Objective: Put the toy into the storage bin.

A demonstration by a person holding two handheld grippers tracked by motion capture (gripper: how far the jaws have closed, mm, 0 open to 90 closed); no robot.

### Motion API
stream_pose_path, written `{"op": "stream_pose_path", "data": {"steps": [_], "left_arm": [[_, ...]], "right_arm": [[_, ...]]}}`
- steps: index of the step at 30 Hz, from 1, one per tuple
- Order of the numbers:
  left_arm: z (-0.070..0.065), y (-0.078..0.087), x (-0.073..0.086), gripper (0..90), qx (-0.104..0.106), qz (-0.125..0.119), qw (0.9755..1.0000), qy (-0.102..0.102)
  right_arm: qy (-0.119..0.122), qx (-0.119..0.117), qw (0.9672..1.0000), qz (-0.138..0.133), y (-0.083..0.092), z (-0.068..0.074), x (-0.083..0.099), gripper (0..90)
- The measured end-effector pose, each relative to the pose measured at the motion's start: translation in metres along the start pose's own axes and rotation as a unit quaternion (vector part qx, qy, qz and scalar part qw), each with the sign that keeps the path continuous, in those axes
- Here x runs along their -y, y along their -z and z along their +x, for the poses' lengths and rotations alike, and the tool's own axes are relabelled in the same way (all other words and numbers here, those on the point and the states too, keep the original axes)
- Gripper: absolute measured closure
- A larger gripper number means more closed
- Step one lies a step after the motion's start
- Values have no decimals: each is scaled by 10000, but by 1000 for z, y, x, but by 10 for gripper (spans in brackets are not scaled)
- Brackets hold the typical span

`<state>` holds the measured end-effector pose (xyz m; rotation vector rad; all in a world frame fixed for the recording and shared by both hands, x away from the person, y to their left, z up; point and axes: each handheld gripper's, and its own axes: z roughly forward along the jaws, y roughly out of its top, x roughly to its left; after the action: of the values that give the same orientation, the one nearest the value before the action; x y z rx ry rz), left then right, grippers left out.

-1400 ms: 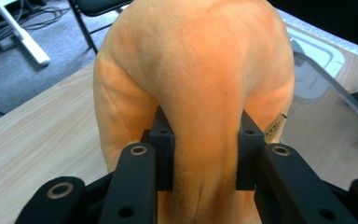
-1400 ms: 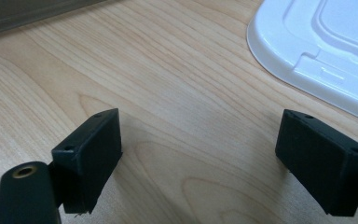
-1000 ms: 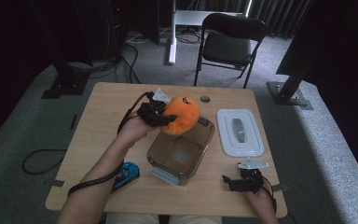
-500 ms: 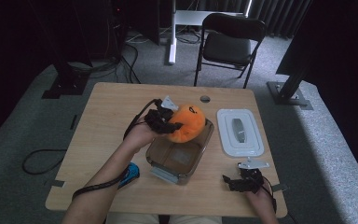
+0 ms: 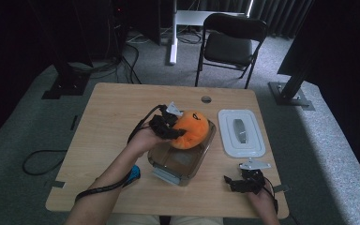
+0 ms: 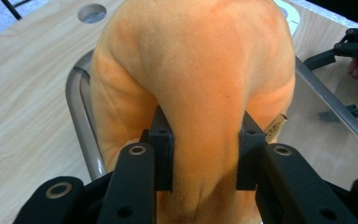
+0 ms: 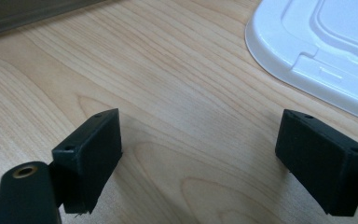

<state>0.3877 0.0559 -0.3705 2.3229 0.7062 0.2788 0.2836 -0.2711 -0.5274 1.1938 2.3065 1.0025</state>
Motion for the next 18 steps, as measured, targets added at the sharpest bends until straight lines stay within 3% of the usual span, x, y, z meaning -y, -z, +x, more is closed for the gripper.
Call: {"op": "stream_pose_path", "data": {"steps": [7, 18], "left_arm": [[0, -10, 4, 681, 50, 273, 9994, -190], [1, -27, 4, 655, 94, 698, 9972, -265]], "right_arm": [[-13, -12, 10000, -6, 0, 0, 0, 140], [-54, -42, 10000, -17, 1, -1, 0, 140]]}}
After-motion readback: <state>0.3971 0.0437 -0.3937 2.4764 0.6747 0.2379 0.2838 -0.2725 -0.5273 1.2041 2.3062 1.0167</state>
